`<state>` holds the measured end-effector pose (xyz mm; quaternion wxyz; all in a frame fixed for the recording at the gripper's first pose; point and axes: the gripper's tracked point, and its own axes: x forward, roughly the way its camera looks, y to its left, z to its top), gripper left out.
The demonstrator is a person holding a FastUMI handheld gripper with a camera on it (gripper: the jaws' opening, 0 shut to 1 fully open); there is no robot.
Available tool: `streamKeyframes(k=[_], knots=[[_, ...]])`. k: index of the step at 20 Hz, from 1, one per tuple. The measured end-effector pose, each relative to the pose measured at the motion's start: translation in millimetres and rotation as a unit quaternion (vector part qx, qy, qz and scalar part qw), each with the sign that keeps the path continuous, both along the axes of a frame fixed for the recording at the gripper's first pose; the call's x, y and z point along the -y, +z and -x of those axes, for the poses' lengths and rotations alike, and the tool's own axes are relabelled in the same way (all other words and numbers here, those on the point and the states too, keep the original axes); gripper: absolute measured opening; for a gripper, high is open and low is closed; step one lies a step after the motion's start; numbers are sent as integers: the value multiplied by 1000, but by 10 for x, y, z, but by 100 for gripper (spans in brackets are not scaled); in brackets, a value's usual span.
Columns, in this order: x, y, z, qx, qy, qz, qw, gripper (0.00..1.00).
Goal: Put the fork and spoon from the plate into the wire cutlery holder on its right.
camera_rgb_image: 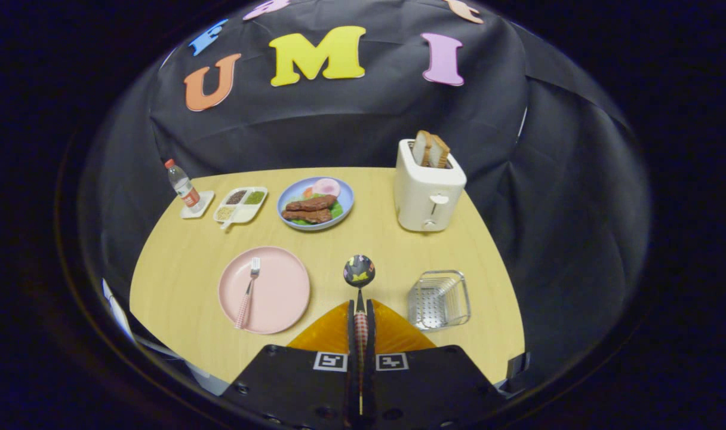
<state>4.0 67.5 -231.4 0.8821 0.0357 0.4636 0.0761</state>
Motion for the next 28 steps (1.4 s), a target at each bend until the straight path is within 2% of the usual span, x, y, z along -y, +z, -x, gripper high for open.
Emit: streamKeyframes(k=[4, 8, 12, 17, 24, 28], knots=[[562, -80, 101, -39, -18, 1, 999, 2], [956, -171, 119, -62, -15, 6, 998, 2], [980, -352, 83, -112, -4, -10, 994, 2], [971, -604, -17, -180, 7, 4, 984, 2], [899, -1038, -229, -260, -7, 16, 965, 3], [884, -1105, -343, -253, -14, 15, 967, 2]])
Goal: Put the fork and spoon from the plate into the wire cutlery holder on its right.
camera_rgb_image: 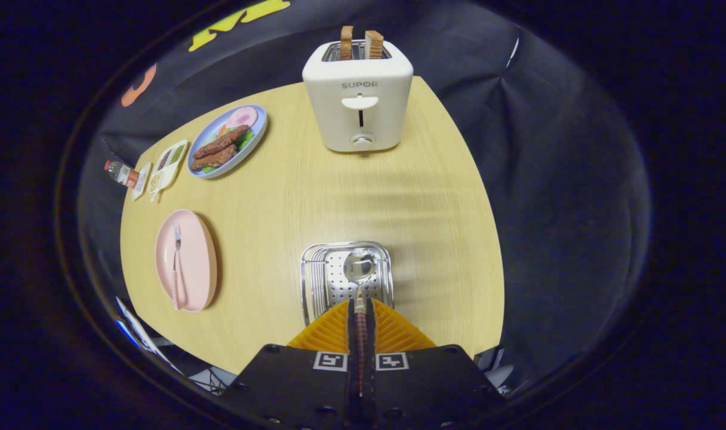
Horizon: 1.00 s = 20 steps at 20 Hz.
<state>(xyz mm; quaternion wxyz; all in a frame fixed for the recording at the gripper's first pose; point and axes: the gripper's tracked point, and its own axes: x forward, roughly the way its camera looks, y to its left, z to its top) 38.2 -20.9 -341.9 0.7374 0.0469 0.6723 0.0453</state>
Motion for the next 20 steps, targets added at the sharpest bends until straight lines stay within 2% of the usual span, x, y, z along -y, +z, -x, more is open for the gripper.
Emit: streamKeyframes(k=[9, 13, 14, 17, 19, 20], knots=[[-72, 157, -58, 47, -29, 6, 998, 15], [-316, 323, -70, 92, -29, -14, 995, 35], [-395, 369, -49, 100, -27, -17, 995, 55], [-654, 481, -85, 144, -23, -10, 989, 71], [-901, 542, -79, 172, -24, -12, 985, 71], [-1046, 551, -52, 182, -23, -15, 983, 74]])
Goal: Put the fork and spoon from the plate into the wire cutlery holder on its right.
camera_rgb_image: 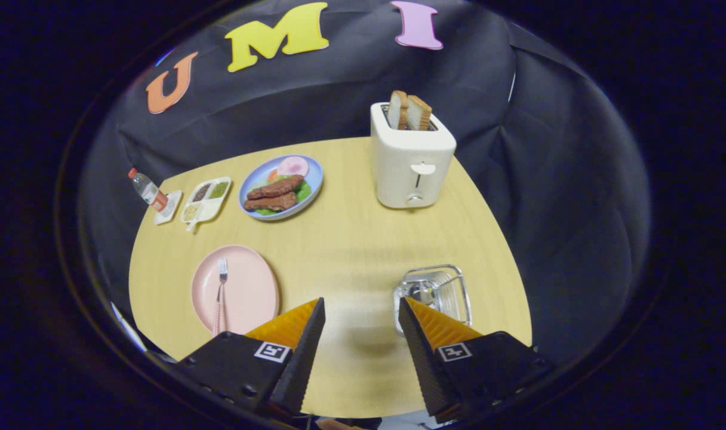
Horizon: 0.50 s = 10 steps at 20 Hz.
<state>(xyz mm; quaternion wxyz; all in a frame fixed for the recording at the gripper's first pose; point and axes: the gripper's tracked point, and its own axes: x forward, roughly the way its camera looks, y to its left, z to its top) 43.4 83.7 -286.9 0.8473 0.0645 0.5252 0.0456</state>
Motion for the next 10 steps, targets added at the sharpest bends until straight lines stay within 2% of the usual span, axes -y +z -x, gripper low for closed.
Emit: streamKeyframes(k=[5, 10], knots=[[-760, -40, 159, 23, 12, -17, 1000, 89], [-1432, -117, 281, 45, 25, -24, 998, 90]])
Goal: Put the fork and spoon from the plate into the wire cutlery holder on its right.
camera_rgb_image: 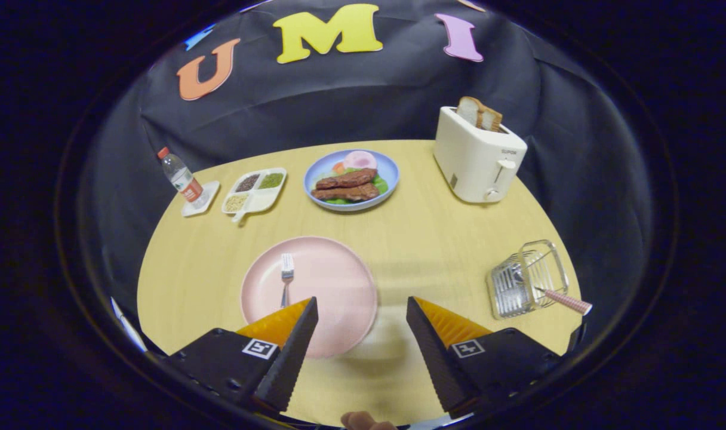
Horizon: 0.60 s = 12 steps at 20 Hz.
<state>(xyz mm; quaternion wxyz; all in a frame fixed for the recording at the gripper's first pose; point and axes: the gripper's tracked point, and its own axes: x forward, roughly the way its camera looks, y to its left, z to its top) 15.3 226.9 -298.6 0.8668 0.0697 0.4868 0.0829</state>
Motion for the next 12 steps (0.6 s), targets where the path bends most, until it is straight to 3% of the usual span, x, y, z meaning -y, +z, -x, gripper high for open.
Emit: streamKeyframes(k=[4, 8, 12], knots=[[-423, -111, 29, 46, 19, 24, 998, 90], [-802, -367, 167, 25, 32, 25, 999, 89], [-1034, -503, 194, 13, 38, 27, 999, 70]])
